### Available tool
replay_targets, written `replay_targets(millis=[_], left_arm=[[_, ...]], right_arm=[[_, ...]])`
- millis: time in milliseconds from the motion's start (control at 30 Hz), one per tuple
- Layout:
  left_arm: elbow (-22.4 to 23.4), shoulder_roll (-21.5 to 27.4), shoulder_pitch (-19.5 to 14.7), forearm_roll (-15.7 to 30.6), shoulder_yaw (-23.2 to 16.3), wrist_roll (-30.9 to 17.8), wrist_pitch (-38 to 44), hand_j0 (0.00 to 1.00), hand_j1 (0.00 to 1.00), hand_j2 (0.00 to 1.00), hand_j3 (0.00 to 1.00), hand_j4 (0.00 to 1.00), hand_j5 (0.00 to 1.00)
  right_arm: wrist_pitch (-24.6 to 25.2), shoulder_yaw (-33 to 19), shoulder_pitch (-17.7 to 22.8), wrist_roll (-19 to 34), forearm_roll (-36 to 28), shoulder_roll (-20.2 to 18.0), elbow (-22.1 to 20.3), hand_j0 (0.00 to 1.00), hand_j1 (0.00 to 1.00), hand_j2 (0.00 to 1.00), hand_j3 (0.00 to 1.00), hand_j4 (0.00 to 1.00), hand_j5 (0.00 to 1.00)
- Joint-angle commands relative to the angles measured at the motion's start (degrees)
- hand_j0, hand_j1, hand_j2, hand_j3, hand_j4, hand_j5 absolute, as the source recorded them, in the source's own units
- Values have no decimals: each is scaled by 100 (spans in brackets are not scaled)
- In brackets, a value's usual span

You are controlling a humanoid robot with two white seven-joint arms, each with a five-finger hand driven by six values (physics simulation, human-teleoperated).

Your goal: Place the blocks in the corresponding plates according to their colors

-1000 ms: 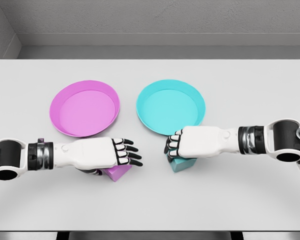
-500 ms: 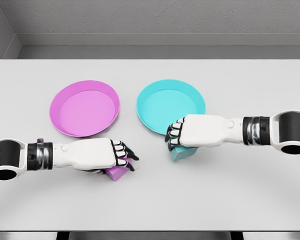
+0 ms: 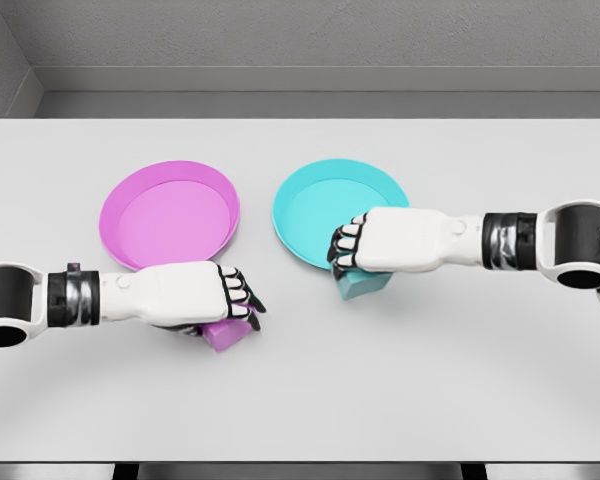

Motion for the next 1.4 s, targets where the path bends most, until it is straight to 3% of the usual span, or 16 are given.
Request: replay_targets(millis=[0,133,367,533,900,1067,1133,1233,1333,1367], left_arm=[[-27,5,-9,49,5,2,7,71,71,71,71,71,71],[-27,-4,-62,49,5,2,7,71,71,71,71,71,71],[8,5,-185,57,13,2,7,70,70,70,70,70,70],[25,5,-264,75,110,2,7,70,70,70,70,70,70],[122,31,-264,75,426,2,7,70,70,70,70,70,70],[368,22,-378,75,479,2,7,70,70,70,70,70,70],[430,22,-431,75,470,2,7,70,70,70,70,70,70],[553,5,-501,75,470,2,7,70,70,70,70,70,70],[632,-4,-519,75,470,2,7,70,70,70,70,70,70],[658,-4,-519,75,470,2,7,70,70,70,70,70,70]], right_arm=[[13,-1,0,17,-44,103,113,53,53,53,53,53,53],[13,-1,-53,17,-61,103,122,53,53,53,53,53,53],[13,-1,-343,17,-70,489,710,53,53,53,53,53,53],[13,-1,-483,17,-70,577,869,53,53,53,53,53,53],[13,16,-853,52,35,1237,1923,53,53,53,53,53,53],[13,16,-967,52,141,1448,2442,54,54,54,54,54,54],[13,16,-967,52,150,1448,2477,55,55,55,55,55,55],[13,16,-967,52,141,1492,2706,69,69,69,69,69,69],[13,8,-967,43,141,1492,2706,99,99,99,99,99,99],[13,8,-967,43,141,1492,2706,99,99,99,99,99,99]])
